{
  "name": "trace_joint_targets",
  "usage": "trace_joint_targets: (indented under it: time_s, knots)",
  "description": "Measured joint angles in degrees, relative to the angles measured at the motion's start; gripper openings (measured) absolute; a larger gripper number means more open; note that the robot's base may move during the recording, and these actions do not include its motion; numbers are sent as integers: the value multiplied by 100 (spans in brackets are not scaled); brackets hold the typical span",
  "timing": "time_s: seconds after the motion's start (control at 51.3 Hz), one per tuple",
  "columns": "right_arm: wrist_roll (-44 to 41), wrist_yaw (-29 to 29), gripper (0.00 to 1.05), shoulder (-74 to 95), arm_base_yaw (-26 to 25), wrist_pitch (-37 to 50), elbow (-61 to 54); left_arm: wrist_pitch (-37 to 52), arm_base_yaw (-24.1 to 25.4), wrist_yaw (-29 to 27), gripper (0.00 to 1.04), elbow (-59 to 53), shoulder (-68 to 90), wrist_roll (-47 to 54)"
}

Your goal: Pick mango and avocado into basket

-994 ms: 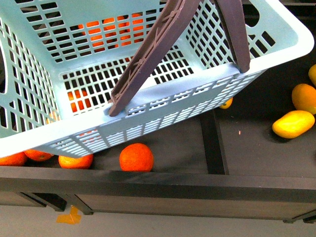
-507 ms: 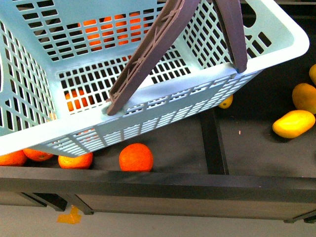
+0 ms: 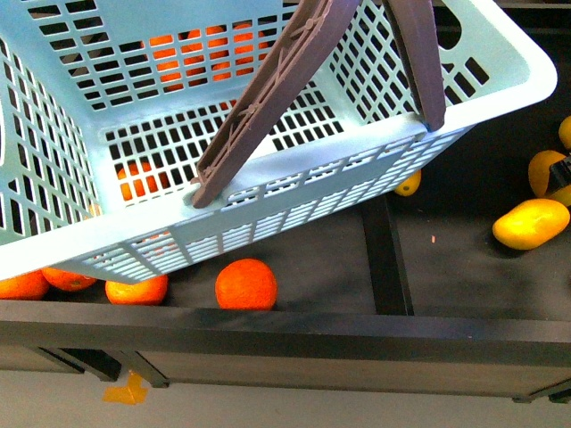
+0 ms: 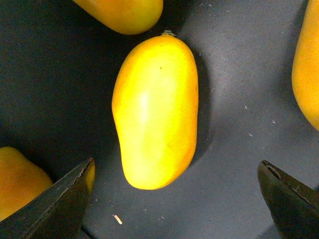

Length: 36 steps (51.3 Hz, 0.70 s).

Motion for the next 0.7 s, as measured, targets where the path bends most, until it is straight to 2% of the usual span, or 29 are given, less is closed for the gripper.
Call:
trace_joint_targets:
  time_s: [0.702]
  knots:
    - [376, 9, 96, 1644, 83, -1416, 2745, 0, 0, 2, 4, 0, 0, -2]
